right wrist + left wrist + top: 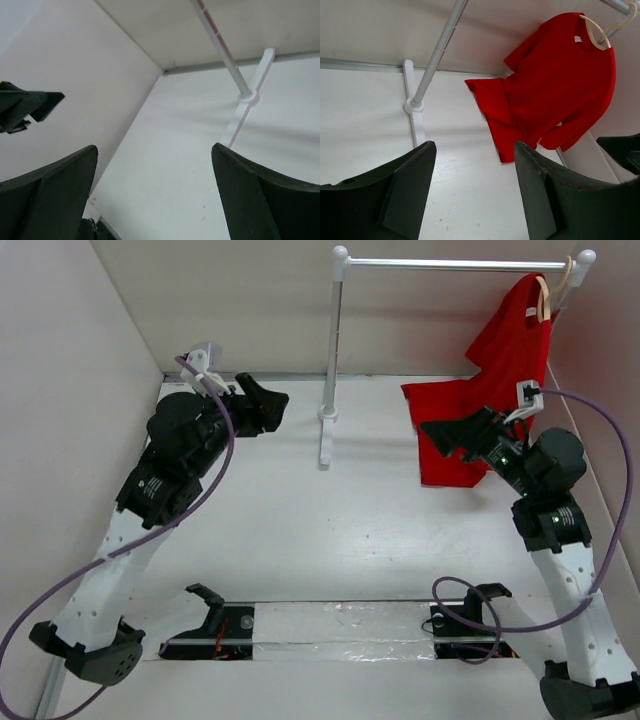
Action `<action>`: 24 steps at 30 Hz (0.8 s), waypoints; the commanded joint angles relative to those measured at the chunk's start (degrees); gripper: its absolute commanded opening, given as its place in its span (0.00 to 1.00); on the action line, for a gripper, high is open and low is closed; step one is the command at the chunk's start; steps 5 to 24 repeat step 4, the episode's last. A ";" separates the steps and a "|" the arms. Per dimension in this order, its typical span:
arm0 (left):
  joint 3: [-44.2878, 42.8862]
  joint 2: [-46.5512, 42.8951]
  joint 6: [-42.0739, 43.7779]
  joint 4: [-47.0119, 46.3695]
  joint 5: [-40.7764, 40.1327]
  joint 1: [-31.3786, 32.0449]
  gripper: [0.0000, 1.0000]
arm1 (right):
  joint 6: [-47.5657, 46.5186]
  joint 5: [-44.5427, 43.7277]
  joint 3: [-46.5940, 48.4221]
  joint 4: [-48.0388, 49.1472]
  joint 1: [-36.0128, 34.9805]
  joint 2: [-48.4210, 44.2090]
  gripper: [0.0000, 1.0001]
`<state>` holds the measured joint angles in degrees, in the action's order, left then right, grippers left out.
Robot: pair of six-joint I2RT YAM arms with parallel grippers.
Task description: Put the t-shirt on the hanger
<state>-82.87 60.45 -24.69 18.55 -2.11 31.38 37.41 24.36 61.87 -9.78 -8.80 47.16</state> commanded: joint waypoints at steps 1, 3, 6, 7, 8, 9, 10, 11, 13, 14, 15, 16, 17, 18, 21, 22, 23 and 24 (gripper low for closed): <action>4.80 -1.82 -2.12 -2.28 -1.33 -0.09 0.60 | -0.93 -3.35 -1.66 -4.19 -0.87 -5.22 1.00; 5.87 -1.91 -2.99 -2.38 0.43 -0.09 0.59 | -1.20 -2.22 -2.19 -5.51 -0.87 -5.06 1.00; 6.14 -1.65 -3.78 -2.46 0.96 -0.09 0.61 | -1.72 -1.60 -1.75 -5.95 -1.39 -4.01 1.00; 6.14 -1.65 -3.78 -2.46 0.96 -0.09 0.61 | -1.72 -1.60 -1.75 -5.95 -1.39 -4.01 1.00; 6.14 -1.65 -3.78 -2.46 0.96 -0.09 0.61 | -1.72 -1.60 -1.75 -5.95 -1.39 -4.01 1.00; 6.14 -1.65 -3.78 -2.46 0.96 -0.09 0.61 | -1.72 -1.60 -1.75 -5.95 -1.39 -4.01 1.00; 6.14 -1.65 -3.78 -2.46 0.96 -0.09 0.61 | -1.72 -1.60 -1.75 -5.95 -1.39 -4.01 1.00; 6.14 -1.65 -3.78 -2.46 0.96 -0.09 0.61 | -1.72 -1.60 -1.75 -5.95 -1.39 -4.01 1.00; 6.14 -1.65 -3.78 -2.46 0.96 -0.09 0.61 | -1.72 -1.60 -1.75 -5.95 -1.39 -4.01 1.00; 6.14 -1.65 -3.78 -2.46 0.96 -0.09 0.61 | -1.72 -1.60 -1.75 -5.95 -1.39 -4.01 1.00; 6.14 -1.65 -3.78 -2.46 0.96 -0.09 0.61 | -1.72 -1.60 -1.75 -5.95 -1.39 -4.01 1.00; 6.14 -1.65 -3.78 -2.46 0.96 -0.09 0.61 | -1.72 -1.60 -1.75 -5.95 -1.39 -4.01 1.00; 6.14 -1.65 -3.78 -2.46 0.96 -0.09 0.61 | -1.72 -1.60 -1.75 -5.95 -1.39 -4.01 1.00; 6.14 -1.65 -3.78 -2.46 0.96 -0.09 0.61 | -1.72 -1.60 -1.75 -5.95 -1.39 -4.01 1.00; 6.14 -1.65 -3.78 -2.46 0.96 -0.09 0.61 | -1.72 -1.60 -1.75 -5.95 -1.39 -4.01 1.00; 6.14 -1.65 -3.78 -2.46 0.96 -0.09 0.61 | -1.72 -1.60 -1.75 -5.95 -1.39 -4.01 1.00; 6.14 -1.65 -3.78 -2.46 0.96 -0.09 0.61 | -1.72 -1.60 -1.75 -5.95 -1.39 -4.01 1.00; 6.14 -1.65 -3.78 -2.46 0.96 -0.09 0.61 | -1.72 -1.60 -1.75 -5.95 -1.39 -4.01 1.00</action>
